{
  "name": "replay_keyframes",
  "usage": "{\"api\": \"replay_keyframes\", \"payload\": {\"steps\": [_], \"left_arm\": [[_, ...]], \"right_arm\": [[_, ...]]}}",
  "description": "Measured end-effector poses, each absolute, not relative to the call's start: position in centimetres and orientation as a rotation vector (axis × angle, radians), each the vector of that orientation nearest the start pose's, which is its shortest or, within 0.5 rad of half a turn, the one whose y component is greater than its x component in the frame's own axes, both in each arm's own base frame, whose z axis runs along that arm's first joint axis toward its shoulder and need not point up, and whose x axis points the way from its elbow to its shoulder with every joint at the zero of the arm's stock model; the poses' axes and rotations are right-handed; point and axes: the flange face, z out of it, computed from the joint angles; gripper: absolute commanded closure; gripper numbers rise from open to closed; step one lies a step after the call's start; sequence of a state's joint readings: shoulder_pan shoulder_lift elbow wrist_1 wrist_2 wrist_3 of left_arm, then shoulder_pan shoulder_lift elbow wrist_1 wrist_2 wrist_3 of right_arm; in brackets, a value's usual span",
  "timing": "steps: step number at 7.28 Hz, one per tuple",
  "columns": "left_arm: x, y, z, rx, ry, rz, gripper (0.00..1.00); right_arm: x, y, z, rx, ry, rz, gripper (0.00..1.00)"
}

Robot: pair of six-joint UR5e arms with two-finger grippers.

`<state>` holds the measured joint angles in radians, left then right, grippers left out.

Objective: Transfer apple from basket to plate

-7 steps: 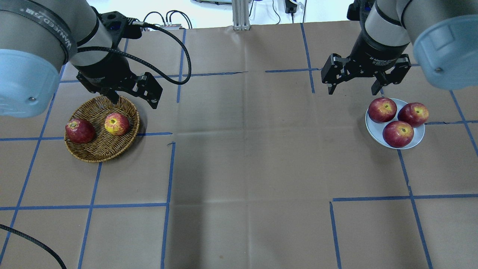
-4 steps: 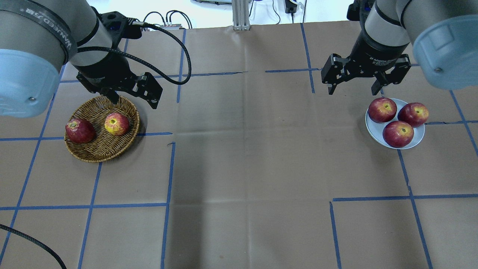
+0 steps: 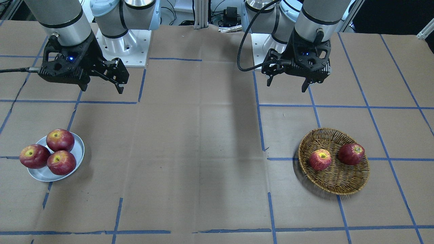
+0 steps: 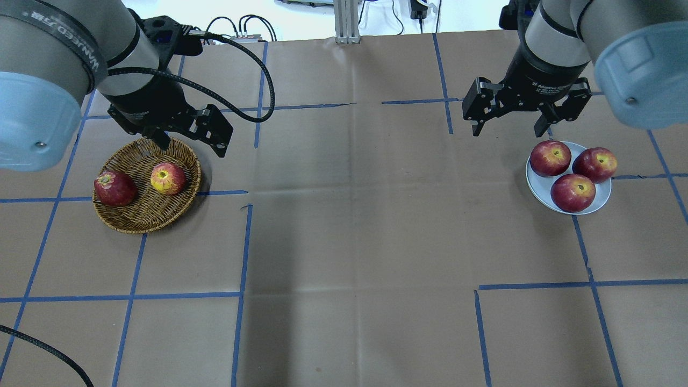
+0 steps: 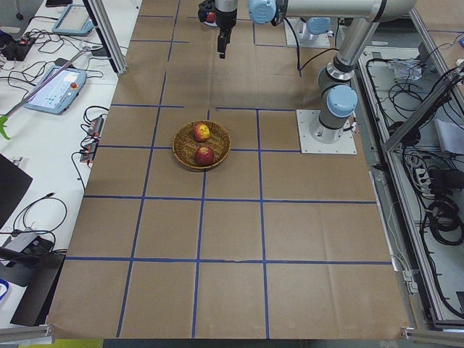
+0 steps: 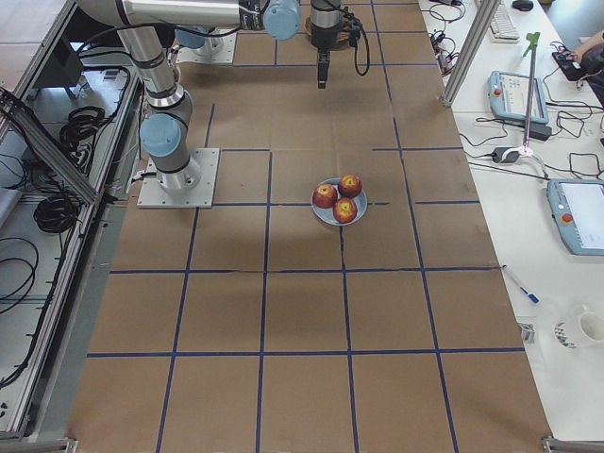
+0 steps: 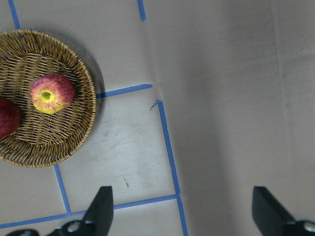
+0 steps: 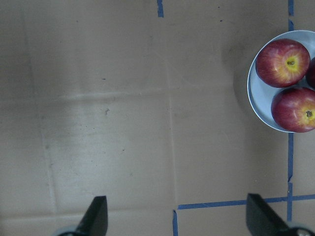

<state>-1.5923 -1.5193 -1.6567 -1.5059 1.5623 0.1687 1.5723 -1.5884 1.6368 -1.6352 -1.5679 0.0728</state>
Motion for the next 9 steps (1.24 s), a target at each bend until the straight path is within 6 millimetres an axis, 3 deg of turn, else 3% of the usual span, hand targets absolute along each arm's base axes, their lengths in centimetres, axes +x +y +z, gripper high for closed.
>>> {"api": "replay_keyframes", "payload": {"steps": [6,7,9], "left_arm": [[-13.7,-48.1,48.4,0.281,3.136,-0.083,0.01],[-11.9,-49.2,47.9,0.222,3.143,-0.069,0.01],[-8.0,-51.8,44.6,0.101,3.156,-0.027,0.01]], "right_arm": [[13.4,-48.5,47.1,0.114,3.136,-0.025,0.0],[13.4,-48.5,47.1,0.114,3.136,-0.026,0.0],[13.4,-48.5,47.1,0.115,3.136,-0.027,0.0]]}}
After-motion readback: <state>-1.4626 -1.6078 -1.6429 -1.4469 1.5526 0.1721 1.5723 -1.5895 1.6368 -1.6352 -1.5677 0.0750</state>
